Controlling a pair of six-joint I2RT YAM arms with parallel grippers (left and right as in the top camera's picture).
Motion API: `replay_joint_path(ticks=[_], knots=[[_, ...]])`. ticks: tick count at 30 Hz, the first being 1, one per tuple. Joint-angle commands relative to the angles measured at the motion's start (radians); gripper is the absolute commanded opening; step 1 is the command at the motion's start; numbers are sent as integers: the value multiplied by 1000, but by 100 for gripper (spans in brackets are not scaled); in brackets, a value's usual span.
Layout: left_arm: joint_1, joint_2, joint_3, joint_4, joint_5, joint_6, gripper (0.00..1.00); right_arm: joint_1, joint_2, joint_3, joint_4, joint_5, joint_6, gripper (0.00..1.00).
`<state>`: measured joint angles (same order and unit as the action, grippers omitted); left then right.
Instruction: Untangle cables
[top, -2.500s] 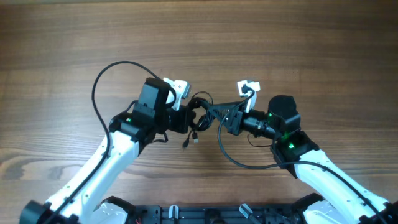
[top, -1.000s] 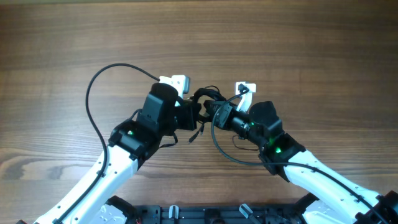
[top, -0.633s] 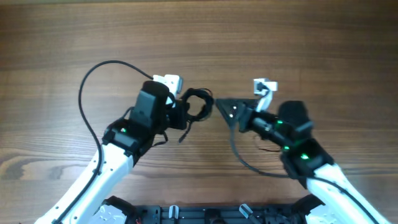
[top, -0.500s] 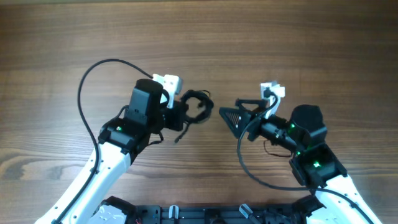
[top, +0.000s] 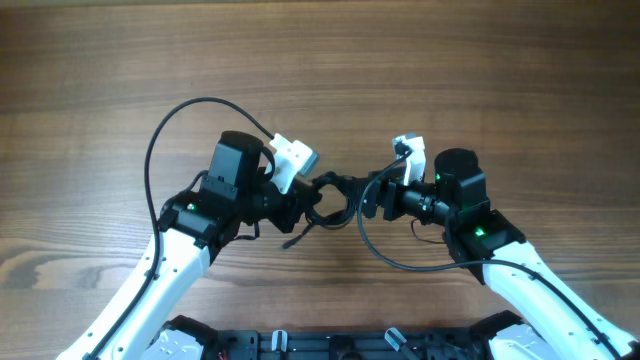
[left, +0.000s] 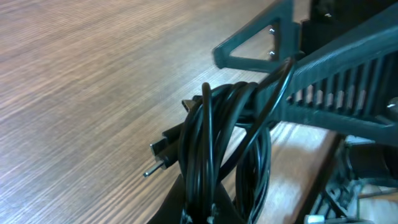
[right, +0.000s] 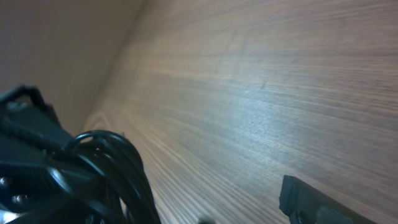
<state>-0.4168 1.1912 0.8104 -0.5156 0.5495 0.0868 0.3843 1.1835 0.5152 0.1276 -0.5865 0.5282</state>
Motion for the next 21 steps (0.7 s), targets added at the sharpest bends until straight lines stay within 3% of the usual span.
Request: replay_joint_path(ticks=[1, 4, 6, 9, 11, 16, 21], knots=[[1, -19, 9, 40, -171, -231, 4, -25, -48, 14, 8, 26, 171, 93], [1, -19, 9, 88, -376, -559, 4, -22, -53, 14, -32, -27, 285, 93], [1, -19, 9, 101, -496, -798, 4, -2, -51, 14, -64, -43, 284, 93], [1, -19, 9, 125, -525, -1037, 4, 70, -34, 14, -60, -3, 211, 94], [1, -19, 9, 127, -525, -1170, 4, 133, -8, 14, -51, 130, 203, 100], [0, -19, 9, 113, -525, -1248, 4, 249, 93, 14, 185, 214, 63, 99], [0, -19, 9, 83, -518, -1248, 4, 266, 206, 14, 313, 230, 26, 78]])
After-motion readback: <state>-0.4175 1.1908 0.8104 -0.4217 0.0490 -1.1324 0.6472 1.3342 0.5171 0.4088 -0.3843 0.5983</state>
